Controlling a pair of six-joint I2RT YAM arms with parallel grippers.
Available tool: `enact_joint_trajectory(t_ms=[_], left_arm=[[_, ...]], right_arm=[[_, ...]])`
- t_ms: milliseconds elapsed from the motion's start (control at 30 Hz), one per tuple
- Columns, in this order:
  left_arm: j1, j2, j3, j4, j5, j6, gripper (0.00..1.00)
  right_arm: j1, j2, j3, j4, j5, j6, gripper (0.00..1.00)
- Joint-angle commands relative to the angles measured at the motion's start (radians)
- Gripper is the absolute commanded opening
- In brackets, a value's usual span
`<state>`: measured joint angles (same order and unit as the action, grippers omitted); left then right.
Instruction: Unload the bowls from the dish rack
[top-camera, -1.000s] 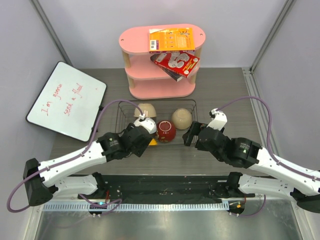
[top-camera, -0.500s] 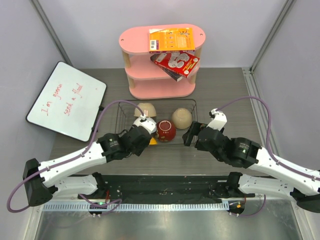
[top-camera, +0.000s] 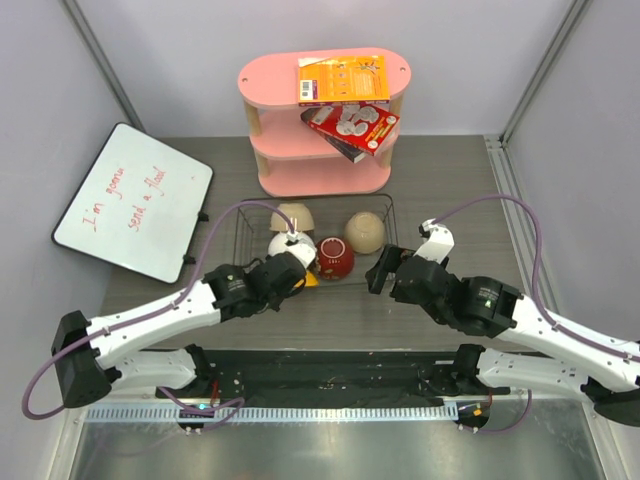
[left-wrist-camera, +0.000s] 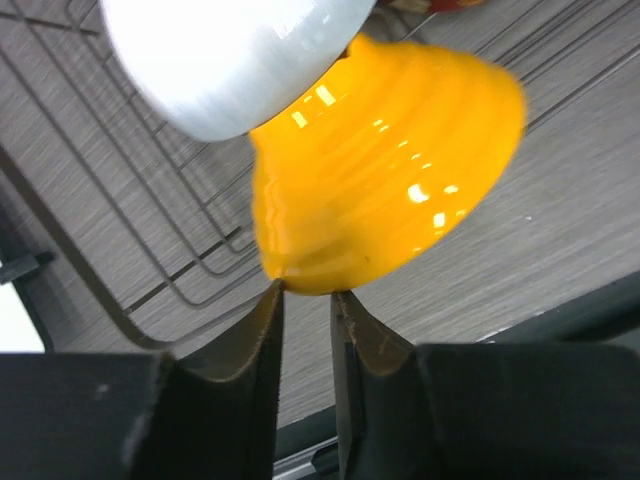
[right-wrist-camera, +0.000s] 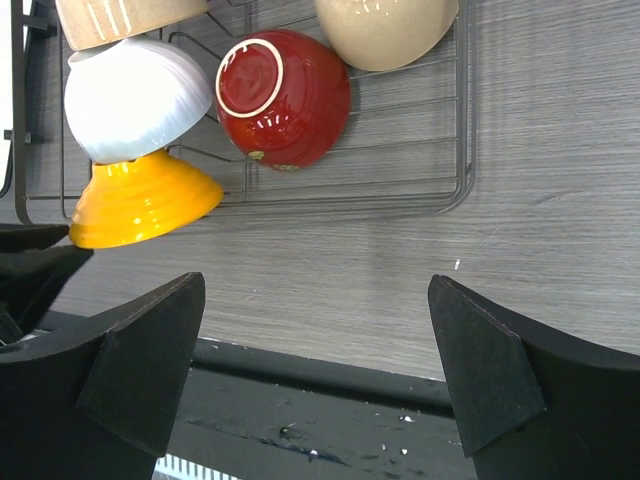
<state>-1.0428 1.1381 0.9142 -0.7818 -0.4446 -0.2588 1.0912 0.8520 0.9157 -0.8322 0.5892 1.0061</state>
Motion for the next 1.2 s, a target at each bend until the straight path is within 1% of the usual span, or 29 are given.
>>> enact_joint_trajectory(t_ms=[0,33,67,367,400,467,500,533,567,600,633,700,933,1000,1167], left_arm=[[0.003,0.015,0.020,0.056,0.023,-0.014,0.17],[0.003,0.014,0.017,0.056,0.023,-0.014,0.12],[0.003,0.011,0.017,0.058,0.021,-0.014,0.00],[0.003,-0.067,-0.005,0.073,-0.003,-0.019,0.00],[0.003,-0.072,-0.005,0.067,-0.003,-0.019,0.01],[0.003,-0.090,0.003,0.055,-0.005,-0.030,0.19],[0.003,-0.101,0.002,0.053,-0.006,-0.031,0.33],[0.003,-0.118,0.002,0.055,-0.006,-0.033,0.56],[0.003,-0.129,0.000,0.056,0.000,-0.031,0.61],[0.003,-0.138,-0.005,0.058,0.006,-0.027,0.64],[0.003,-0.146,-0.005,0.059,0.015,-0.020,0.70],[0.003,-0.176,-0.005,0.062,0.053,-0.008,0.74],[0.003,-0.248,-0.040,0.113,0.116,0.044,0.76],[0.001,-0.261,-0.054,0.147,0.110,0.079,0.76],[-0.002,-0.279,-0.087,0.190,0.046,0.157,0.74]], right_arm=[[0.003,-0.021,-0.003,0.019,0.018,0.022,1.00],[0.003,-0.019,-0.005,0.019,0.020,0.022,1.00],[0.003,-0.018,-0.003,0.019,0.018,0.022,1.00],[0.003,0.005,0.005,0.024,0.009,0.014,1.00],[0.003,0.009,0.000,0.025,0.008,0.012,1.00],[0.003,0.019,-0.008,0.027,0.003,0.009,1.00],[0.003,0.022,-0.012,0.030,-0.002,0.008,1.00],[0.003,0.038,-0.015,0.031,-0.011,0.009,1.00],[0.003,0.045,-0.017,0.034,-0.015,0.009,1.00],[0.003,0.050,-0.020,0.038,-0.022,0.009,1.00],[0.003,0.064,-0.021,0.048,-0.034,0.006,1.00],[0.003,0.071,-0.032,0.062,-0.038,0.005,1.00],[0.003,0.059,-0.084,0.136,-0.017,-0.009,1.00],[0.003,0.059,-0.092,0.145,-0.015,-0.008,1.00],[0.003,0.062,-0.069,0.162,-0.019,-0.026,1.00]])
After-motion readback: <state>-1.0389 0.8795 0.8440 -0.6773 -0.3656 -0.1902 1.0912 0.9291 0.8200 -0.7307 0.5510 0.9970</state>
